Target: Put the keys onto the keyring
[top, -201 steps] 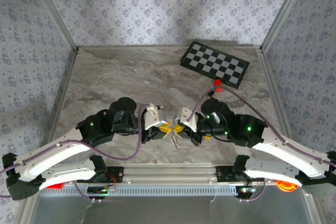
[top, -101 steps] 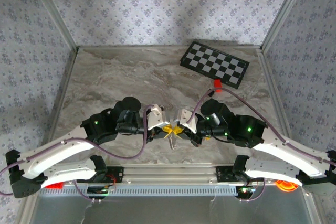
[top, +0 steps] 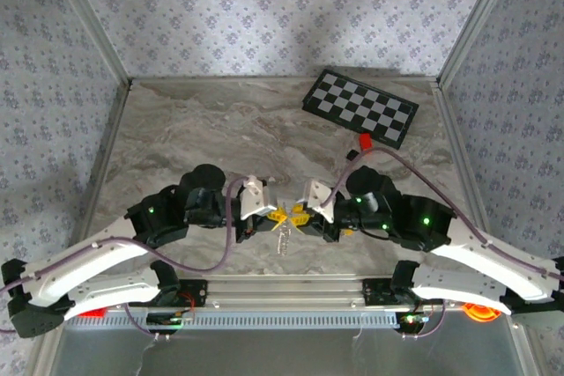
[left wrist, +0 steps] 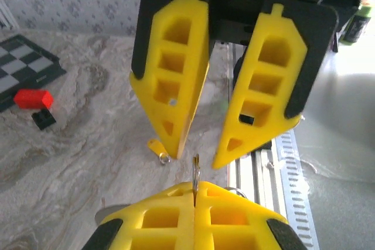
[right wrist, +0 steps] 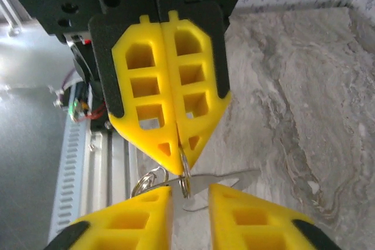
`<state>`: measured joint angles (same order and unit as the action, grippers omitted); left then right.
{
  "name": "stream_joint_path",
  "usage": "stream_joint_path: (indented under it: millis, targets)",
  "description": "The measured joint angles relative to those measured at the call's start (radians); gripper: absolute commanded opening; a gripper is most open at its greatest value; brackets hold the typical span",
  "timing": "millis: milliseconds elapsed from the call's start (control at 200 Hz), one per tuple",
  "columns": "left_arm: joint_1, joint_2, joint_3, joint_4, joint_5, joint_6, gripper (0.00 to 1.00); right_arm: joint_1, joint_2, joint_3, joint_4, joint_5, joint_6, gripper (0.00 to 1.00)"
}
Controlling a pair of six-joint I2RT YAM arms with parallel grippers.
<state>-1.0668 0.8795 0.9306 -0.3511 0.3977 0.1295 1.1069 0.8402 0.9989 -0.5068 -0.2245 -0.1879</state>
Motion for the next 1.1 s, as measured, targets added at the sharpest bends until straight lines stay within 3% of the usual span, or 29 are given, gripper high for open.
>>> stream_joint_path:
  millis: [75,210,580,1099]
  targets:
    - [0.0,-0.017,-0.013,0.037,0.005,-0.014,0.0,0.0,-0.051,-0.04,0.045,-0.007,0.019,0.51]
    - [0.0,-0.038,-0.055,0.134,0.024,-0.044,0.0,0.0,-0.123,-0.111,0.123,-0.008,0.039,0.52]
    - [0.0,-0.047,-0.151,0.4,0.12,-0.113,0.0,0.0,-0.268,-0.249,0.303,-0.052,0.08,0.35]
    - [0.0,-0.005,-0.185,0.608,0.15,-0.177,0.0,0.0,-0.296,-0.291,0.412,-0.066,0.095,0.3]
